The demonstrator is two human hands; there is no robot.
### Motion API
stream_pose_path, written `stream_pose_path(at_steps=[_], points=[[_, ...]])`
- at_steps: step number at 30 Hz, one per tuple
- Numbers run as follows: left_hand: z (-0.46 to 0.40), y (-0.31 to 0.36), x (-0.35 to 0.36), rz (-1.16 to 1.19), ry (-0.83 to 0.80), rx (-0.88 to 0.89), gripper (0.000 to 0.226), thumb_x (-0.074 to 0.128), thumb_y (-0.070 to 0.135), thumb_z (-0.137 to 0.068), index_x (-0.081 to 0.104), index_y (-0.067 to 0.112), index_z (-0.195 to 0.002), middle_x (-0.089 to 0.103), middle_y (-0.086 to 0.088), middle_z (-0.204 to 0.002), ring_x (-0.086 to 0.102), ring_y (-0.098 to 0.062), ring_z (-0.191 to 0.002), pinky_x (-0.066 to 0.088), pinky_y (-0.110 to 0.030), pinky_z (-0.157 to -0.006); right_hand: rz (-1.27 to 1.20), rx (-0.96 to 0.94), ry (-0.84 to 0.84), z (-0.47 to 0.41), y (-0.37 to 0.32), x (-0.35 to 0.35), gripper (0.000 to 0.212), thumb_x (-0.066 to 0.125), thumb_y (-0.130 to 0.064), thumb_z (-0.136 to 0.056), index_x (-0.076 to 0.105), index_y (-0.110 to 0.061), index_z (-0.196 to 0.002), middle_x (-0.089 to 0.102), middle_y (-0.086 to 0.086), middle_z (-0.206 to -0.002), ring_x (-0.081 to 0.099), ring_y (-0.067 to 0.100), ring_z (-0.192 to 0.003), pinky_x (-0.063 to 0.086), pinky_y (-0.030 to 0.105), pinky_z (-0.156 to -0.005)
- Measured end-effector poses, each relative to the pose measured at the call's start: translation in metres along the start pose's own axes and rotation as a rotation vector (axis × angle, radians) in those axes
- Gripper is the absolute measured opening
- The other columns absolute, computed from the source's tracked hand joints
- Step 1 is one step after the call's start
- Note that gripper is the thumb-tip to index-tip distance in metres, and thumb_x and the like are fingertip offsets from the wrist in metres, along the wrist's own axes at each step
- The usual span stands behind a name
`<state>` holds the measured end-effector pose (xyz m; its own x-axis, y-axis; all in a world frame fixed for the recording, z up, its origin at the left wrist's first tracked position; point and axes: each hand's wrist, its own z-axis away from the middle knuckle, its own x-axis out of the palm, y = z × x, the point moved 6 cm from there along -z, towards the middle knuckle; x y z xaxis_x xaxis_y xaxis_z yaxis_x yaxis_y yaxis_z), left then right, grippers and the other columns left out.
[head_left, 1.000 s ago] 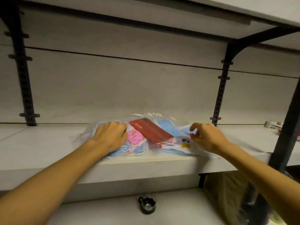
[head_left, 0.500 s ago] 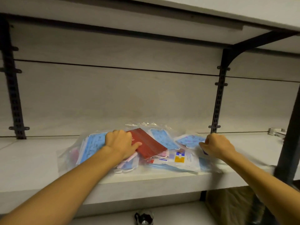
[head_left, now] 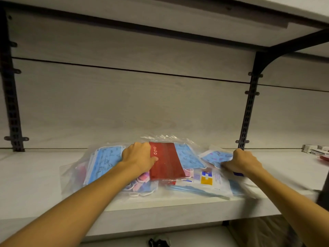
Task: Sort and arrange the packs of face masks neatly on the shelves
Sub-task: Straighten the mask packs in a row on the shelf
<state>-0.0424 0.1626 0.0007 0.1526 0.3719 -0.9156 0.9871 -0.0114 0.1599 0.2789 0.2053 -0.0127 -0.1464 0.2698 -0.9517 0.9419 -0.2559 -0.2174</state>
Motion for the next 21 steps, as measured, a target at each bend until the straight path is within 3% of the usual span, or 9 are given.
stream_pose_path(at_steps=[6, 8, 12, 15, 21], points=[[-0.001, 0.004, -0.003, 0.168, 0.051, 0.011, 0.02, 0.056, 0.03, -0.092, 0.059, 0.022, -0.111, 0.064, -0.002, -0.11, 0.059, -0.026, -0.101, 0.04, -0.029, -0.07, -0.085, 0.035, -0.044, -0.006, 0.001, 0.004, 0.034, 0.07, -0.038, -0.08, 0.051, -0.014, -0.093, 0.061, 0.009, -0.096, 0.06, 0.023, -0.084, 0.049, 0.03, -0.065], [0.002, 0.006, -0.007, 0.181, 0.075, 0.025, 0.018, 0.052, 0.027, -0.094, 0.056, 0.023, -0.111, 0.063, -0.002, -0.104, 0.057, -0.026, -0.097, 0.038, -0.029, -0.069, -0.08, 0.041, -0.066, -0.008, 0.003, 0.005, 0.036, 0.072, -0.038, -0.079, 0.053, -0.012, -0.095, 0.062, 0.009, -0.097, 0.061, 0.023, -0.085, 0.051, 0.031, -0.068], [0.006, 0.01, -0.015, 0.182, 0.128, 0.034, 0.013, 0.05, 0.025, -0.095, 0.052, 0.021, -0.107, 0.053, 0.002, -0.083, 0.05, -0.023, -0.082, 0.039, -0.031, -0.066, -0.121, 0.046, -0.133, -0.011, 0.008, 0.004, 0.034, 0.073, -0.036, -0.08, 0.052, -0.011, -0.092, 0.061, 0.009, -0.097, 0.06, 0.022, -0.08, 0.049, 0.028, -0.059], [0.006, 0.013, -0.022, 0.189, 0.162, 0.02, 0.013, 0.047, 0.021, -0.095, 0.048, 0.019, -0.108, 0.059, -0.004, -0.084, 0.057, -0.027, -0.08, 0.046, -0.035, -0.066, -0.162, 0.071, -0.184, -0.014, 0.013, 0.005, 0.035, 0.075, -0.03, -0.078, 0.053, -0.01, -0.096, 0.06, 0.011, -0.099, 0.062, 0.022, -0.079, 0.055, 0.029, -0.061], [0.013, 0.024, -0.033, 0.232, 0.22, -0.031, 0.015, 0.047, 0.024, -0.096, 0.044, 0.015, -0.108, 0.058, -0.009, -0.081, 0.056, -0.035, -0.081, 0.045, -0.037, -0.068, -0.218, 0.074, -0.215, -0.028, 0.034, -0.002, 0.016, 0.065, -0.01, -0.083, 0.054, -0.002, -0.091, 0.062, 0.016, -0.085, 0.058, 0.025, -0.062, 0.045, 0.027, -0.047]])
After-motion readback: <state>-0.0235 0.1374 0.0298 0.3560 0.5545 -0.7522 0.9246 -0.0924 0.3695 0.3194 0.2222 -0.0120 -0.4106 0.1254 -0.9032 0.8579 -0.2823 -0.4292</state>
